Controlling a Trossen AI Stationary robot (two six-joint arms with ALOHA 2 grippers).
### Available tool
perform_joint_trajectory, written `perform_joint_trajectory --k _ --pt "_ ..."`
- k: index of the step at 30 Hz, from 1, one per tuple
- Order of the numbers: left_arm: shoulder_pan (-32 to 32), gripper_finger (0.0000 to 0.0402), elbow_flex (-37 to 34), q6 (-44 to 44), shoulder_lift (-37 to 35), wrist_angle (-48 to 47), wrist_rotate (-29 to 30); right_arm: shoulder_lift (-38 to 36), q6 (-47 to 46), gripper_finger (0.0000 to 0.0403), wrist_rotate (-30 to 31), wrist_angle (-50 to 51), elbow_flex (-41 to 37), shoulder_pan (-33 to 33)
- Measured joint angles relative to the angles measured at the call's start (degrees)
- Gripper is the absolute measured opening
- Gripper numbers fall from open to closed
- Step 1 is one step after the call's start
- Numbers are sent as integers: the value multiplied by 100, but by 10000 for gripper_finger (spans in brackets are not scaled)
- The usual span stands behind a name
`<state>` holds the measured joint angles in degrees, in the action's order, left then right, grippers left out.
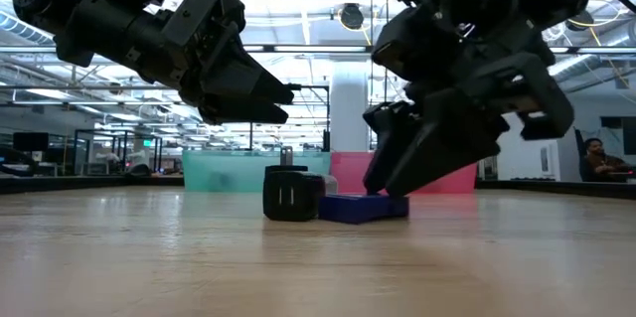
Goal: Sort charging adapters and watches
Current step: Put the blue watch in the blue bin
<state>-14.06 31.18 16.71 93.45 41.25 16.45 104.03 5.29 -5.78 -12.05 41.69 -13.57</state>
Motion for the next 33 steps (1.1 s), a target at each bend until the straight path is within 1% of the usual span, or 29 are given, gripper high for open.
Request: perform_joint_trajectory --k 5,8,11,19,22,25,28,31,33 --pt "0 269 0 -5 -1 0 -2 -3 -326 149 -34 162 -2 -4" --pt "0 269 0 -5 0 0 -4 -1 -429 158 -33 159 -2 -4" --pt "0 269 0 -4 -1 -27 -4 0 -406 179 -33 133 -8 -6" --pt "0 269 0 21 0 -85 -9 -90 -277 255 -66 232 -17 -17" --pt "0 269 0 30 0 -85 -12 -133 -76 274 -50 338 -24 -19" --pt "0 269 0 30 0 -85 -140 -340 69 287 -7 369 -26 -67" --pt "-1 269 0 30 0 -83 -163 -607 206 292 128 243 -25 -118" --pt "-2 269 0 28 0 -83 -164 -818 436 292 509 223 -39 -203" --pt "-2 269 0 28 0 -83 -164 -845 662 290 650 87 -41 -239"
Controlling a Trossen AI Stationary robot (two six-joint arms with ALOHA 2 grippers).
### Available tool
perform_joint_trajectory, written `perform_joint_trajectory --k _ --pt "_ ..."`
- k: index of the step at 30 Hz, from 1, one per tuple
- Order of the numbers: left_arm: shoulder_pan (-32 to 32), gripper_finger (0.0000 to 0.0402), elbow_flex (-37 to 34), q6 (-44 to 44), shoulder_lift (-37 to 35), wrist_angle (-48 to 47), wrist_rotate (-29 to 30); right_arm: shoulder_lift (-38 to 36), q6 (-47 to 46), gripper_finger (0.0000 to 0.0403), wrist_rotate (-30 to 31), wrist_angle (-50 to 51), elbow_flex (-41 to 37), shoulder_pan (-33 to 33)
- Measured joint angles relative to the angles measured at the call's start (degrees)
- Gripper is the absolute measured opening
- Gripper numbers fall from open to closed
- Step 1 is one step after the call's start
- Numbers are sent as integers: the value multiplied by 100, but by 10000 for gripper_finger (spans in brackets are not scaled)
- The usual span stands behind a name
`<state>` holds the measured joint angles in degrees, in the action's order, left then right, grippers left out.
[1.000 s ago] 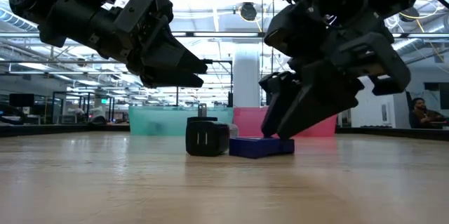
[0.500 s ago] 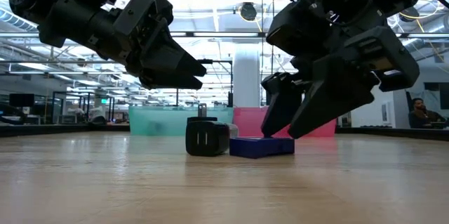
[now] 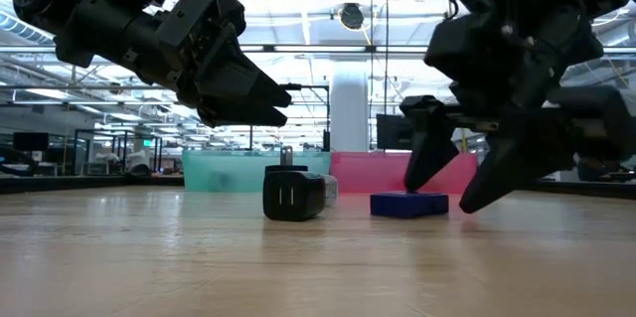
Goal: Sort charging adapters and watches
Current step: Put the blue watch in the blue bin
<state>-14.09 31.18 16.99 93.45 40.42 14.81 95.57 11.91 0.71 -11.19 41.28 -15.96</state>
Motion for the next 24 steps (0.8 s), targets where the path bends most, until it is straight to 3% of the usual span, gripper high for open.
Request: perform_joint_trajectory --k 11,19,24 --pt "-13 269 0 143 0 2 2 94 536 288 122 -366 -2 153" --pt "-72 269 0 131 -1 2 2 56 875 285 805 -784 2 -30" --pt "-70 269 0 127 0 2 4 117 852 283 634 -826 24 219"
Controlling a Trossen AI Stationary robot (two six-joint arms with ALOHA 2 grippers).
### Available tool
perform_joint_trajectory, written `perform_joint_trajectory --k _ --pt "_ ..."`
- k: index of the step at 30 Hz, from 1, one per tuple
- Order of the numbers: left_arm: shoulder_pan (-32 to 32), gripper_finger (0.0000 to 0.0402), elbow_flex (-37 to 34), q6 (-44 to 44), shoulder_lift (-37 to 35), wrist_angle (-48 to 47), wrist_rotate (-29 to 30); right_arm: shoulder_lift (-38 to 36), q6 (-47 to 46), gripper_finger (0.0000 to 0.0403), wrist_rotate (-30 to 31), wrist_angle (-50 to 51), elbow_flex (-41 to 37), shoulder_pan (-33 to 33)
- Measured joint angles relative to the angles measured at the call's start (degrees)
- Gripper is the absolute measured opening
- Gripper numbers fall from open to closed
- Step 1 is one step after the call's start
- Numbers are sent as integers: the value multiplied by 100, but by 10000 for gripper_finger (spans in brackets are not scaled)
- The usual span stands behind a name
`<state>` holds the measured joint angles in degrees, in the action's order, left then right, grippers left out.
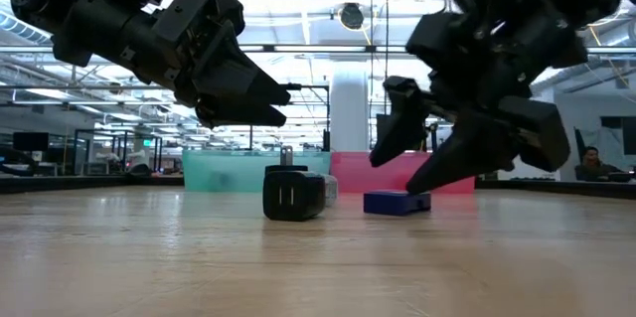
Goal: Sort charging adapters and watches
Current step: Put the blue watch in the blue bin
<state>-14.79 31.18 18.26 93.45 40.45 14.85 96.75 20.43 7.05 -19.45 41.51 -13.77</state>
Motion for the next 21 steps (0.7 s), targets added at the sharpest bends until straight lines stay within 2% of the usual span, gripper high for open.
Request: perform_joint_trajectory --k 10,21 --pt "0 269 0 -4 0 0 0 435 -149 283 -1848 161 9 713" --pt "0 269 0 -4 -1 -2 2 396 -378 264 -1866 350 5 668"
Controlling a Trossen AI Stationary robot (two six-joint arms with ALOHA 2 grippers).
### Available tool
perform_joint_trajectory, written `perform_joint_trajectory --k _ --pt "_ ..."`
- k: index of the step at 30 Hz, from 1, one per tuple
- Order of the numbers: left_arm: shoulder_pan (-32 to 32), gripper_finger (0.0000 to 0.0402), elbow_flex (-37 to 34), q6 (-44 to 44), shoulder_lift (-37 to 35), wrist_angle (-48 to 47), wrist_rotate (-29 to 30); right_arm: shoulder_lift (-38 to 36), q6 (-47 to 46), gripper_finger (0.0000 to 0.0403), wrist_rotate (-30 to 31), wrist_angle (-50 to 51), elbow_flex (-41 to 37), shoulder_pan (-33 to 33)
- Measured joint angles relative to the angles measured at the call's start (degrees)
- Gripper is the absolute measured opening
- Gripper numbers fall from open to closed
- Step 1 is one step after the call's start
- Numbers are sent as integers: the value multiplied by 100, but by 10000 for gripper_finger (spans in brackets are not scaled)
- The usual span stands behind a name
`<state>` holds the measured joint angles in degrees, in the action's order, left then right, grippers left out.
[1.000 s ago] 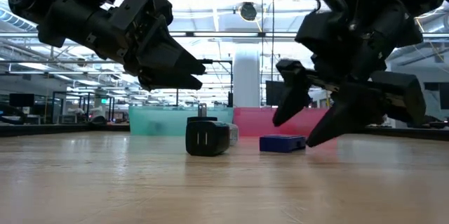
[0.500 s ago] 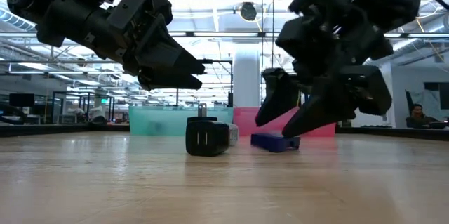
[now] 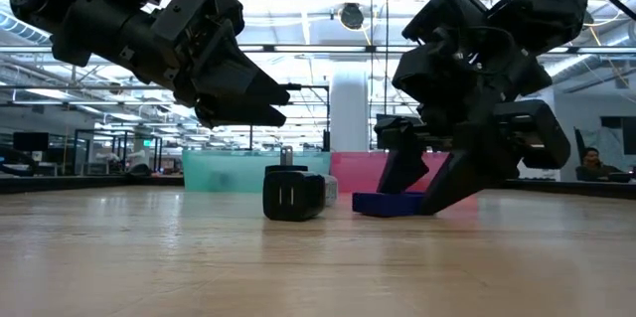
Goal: Sort charging adapters and watches
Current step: Put the blue watch in the blue bin
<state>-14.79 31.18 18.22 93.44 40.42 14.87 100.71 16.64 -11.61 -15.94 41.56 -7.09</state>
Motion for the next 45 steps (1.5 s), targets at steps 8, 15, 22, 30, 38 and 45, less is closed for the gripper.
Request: perform_joint_trajectory --k 8,15,22,30,38,45 --pt "0 269 0 2 1 1 0 0 -254 216 -20 16 -7 -70" --pt "0 269 0 9 1 1 0 -7 -528 148 -56 35 -9 -78" --pt "0 269 0 33 1 4 0 -508 -502 148 65 489 -28 -85" --pt "2 269 -2 540 0 26 151 -1587 -107 158 1788 1900 -26 -94" --pt "110 269 -7 2037 1 290 1421 -1871 -210 150 3457 2045 -24 -89" --pt "398 269 -4 2757 1 486 1470 -1803 123 151 3696 852 -15 -89"
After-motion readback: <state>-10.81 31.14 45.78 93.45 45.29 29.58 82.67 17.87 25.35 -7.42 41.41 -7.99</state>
